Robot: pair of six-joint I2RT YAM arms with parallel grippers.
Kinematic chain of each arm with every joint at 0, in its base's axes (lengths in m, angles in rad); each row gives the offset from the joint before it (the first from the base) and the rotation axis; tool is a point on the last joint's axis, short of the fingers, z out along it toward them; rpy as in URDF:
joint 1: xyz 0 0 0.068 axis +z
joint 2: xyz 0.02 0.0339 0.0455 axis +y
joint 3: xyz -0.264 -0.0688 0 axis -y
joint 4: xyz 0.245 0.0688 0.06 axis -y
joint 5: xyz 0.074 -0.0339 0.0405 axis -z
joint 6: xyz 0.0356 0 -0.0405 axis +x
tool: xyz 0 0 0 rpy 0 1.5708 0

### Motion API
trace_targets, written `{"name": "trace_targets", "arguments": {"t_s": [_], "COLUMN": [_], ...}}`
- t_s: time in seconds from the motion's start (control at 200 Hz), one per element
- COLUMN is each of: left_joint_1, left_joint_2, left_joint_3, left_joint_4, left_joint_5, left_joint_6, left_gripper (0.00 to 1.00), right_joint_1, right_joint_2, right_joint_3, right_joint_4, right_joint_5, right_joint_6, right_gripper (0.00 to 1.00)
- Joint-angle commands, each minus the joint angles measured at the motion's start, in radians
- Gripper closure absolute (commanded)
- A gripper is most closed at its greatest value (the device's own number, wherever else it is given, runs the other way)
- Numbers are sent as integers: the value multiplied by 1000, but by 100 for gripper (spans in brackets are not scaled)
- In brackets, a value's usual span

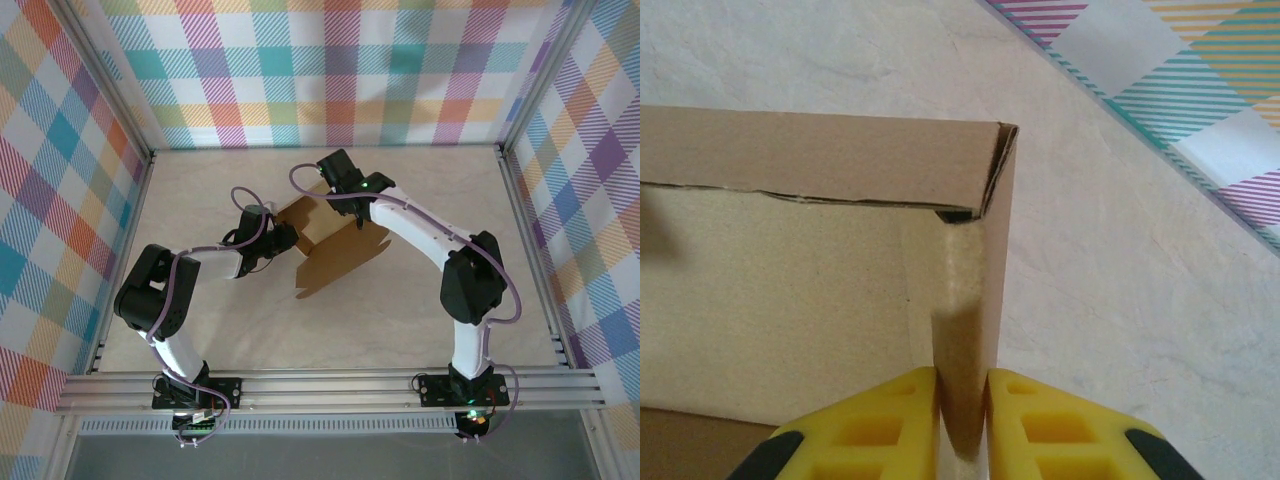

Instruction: Fold the paper box

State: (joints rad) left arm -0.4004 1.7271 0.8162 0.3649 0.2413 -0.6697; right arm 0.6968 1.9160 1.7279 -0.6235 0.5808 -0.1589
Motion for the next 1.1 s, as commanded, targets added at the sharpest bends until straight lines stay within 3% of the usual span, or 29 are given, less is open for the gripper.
{"name": "trace_targets", "arguments": {"t_s": [0.0, 0.33, 0.515, 0.765, 0.94, 1.095], "left_joint_1": [-4, -5, -3, -2, 0, 5], "left_joint_2": [-19, -9, -11, -12, -14, -23], "left_joint_3": [32, 35, 32, 32, 30, 26], "left_joint_4": [112, 113, 114, 114, 117, 116], "left_joint_5": [79, 85, 86, 88, 88, 88], "left_joint_6": [-12, -18, -20, -25, -31, -31], "left_gripper": [100, 100, 100, 100, 100, 100], "right_joint_1": [10, 36, 17, -3, -9, -11], "right_joint_2": [43, 80, 57, 25, 33, 52], "right_joint_3": [13, 12, 9, -29, -44, -41], "right_joint_4": [-43, -15, -31, -31, -39, -36], "right_joint_5": [28, 122, 27, -45, -57, -49], "right_joint_6": [-20, -83, -25, -38, -63, -83], "right_gripper": [84, 93, 78, 79, 69, 69]}}
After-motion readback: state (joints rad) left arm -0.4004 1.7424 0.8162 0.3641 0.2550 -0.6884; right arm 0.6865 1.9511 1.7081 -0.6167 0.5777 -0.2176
